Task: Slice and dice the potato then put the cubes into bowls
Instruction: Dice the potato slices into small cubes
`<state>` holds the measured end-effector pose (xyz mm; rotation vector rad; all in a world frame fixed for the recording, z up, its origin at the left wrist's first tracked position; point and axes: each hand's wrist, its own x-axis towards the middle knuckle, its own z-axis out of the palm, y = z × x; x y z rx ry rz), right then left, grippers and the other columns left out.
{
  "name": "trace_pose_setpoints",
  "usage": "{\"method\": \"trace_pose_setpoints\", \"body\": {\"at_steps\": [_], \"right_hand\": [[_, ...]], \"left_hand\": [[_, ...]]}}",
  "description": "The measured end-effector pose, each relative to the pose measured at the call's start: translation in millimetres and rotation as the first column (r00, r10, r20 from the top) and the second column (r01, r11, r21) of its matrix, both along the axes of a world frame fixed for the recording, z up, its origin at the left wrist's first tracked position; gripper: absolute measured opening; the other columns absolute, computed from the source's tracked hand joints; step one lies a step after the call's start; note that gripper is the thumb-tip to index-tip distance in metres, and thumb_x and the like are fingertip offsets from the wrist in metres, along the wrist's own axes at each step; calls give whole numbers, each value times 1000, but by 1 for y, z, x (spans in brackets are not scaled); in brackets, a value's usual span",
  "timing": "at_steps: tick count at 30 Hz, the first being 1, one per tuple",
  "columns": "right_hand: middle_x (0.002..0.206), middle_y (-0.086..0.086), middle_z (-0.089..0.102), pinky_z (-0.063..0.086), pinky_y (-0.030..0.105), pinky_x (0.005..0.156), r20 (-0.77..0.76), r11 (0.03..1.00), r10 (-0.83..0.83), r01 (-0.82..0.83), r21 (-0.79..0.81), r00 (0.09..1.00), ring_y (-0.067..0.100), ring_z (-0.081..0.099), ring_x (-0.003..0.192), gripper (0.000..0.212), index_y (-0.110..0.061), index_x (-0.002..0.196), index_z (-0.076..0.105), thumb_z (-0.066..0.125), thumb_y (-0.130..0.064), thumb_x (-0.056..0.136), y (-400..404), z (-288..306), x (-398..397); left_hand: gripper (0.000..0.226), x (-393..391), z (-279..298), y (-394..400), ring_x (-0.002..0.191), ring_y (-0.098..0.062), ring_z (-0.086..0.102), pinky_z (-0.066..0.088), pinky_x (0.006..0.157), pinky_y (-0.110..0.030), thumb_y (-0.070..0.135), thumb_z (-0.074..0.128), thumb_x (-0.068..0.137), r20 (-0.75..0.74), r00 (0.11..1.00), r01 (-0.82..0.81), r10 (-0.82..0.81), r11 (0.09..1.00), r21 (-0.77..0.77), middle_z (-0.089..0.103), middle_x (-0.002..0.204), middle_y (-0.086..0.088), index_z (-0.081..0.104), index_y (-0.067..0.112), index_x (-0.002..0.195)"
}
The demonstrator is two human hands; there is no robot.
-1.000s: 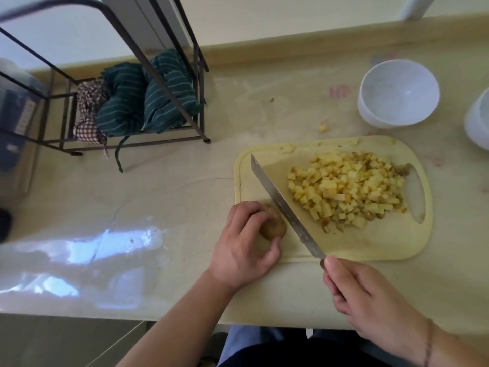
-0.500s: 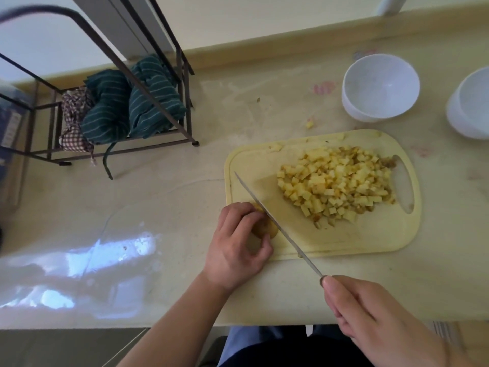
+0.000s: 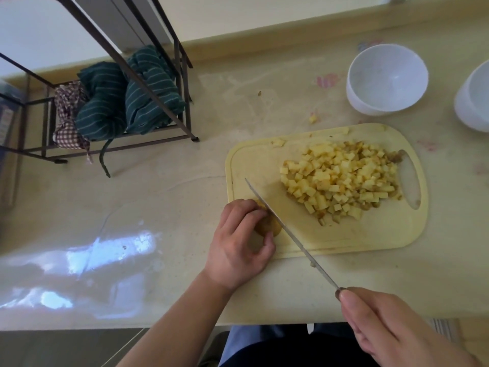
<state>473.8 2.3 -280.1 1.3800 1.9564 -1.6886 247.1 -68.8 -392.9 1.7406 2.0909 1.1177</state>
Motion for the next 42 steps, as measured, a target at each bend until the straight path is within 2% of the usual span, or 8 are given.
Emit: {"method": "trace_pose_setpoints", "body": {"at_steps": [2,6,16,21,26,30,37,42], "right_hand": [[51,3,41,35,19,51,-24,999,31,-31,-7,999,6,39,46,83,-18,67,43,20,-97,61,5,-9,-7],[50,-7,36,30,19,52,-55,999,44,-44,2,998,6,34,48,58,-27,63,43,24,-80,77,15,-27,-27],[51,-4,27,23,11,37,-82,983,-53,37,-180,995,6,22,40,58,-6,70,36,30,-59,91,21,-14,-28],[49,-5,34,28,17,46,-88,997,24,-30,-70,996,7,30,47,64,-16,66,39,29,-78,80,13,-10,-23],[48,-3,36,33,19,49,-90,998,56,-54,17,994,5,42,43,66,-14,68,39,26,-77,77,10,-10,-20],[50,-2,35,28,20,50,-66,995,84,-81,55,994,8,32,47,65,-17,68,40,24,-79,75,5,-9,-16],[46,-4,39,27,17,50,-52,993,105,-102,57,993,8,37,43,60,-22,70,42,20,-78,73,3,-5,-14],[53,-1,43,33,21,52,-37,994,91,-88,65,995,8,40,48,67,-26,68,43,18,-88,71,4,-14,-19]], "left_hand": [[26,-1,1,0,102,-34,63,51,95,-37,9,74,81,1,1000,0,0,1000,2,67,108,-18,72,-7,102],[29,0,2,1,103,-31,62,50,95,-33,12,73,81,10,1000,-7,7,1000,-1,66,108,-18,71,-7,102],[21,1,1,-2,99,-29,60,49,91,-31,8,73,79,30,998,-50,48,998,42,60,104,-14,70,-4,97],[17,2,2,-2,97,-28,60,48,91,-28,5,72,81,14,1000,-28,27,998,62,63,100,-16,69,-4,94],[20,1,2,-1,96,-30,62,52,88,-33,0,76,77,10,999,-34,34,998,43,66,101,-17,71,-8,95],[20,1,1,-1,95,-29,62,51,87,-33,-4,79,74,15,999,-34,34,999,40,66,101,-16,71,-7,92],[20,1,1,-1,94,-28,61,50,87,-31,-4,80,74,16,999,-31,30,998,49,66,100,-15,71,-7,91],[22,1,2,-1,93,-29,63,51,87,-30,-3,80,73,21,999,-34,33,998,47,66,99,-16,72,-7,93]]}}
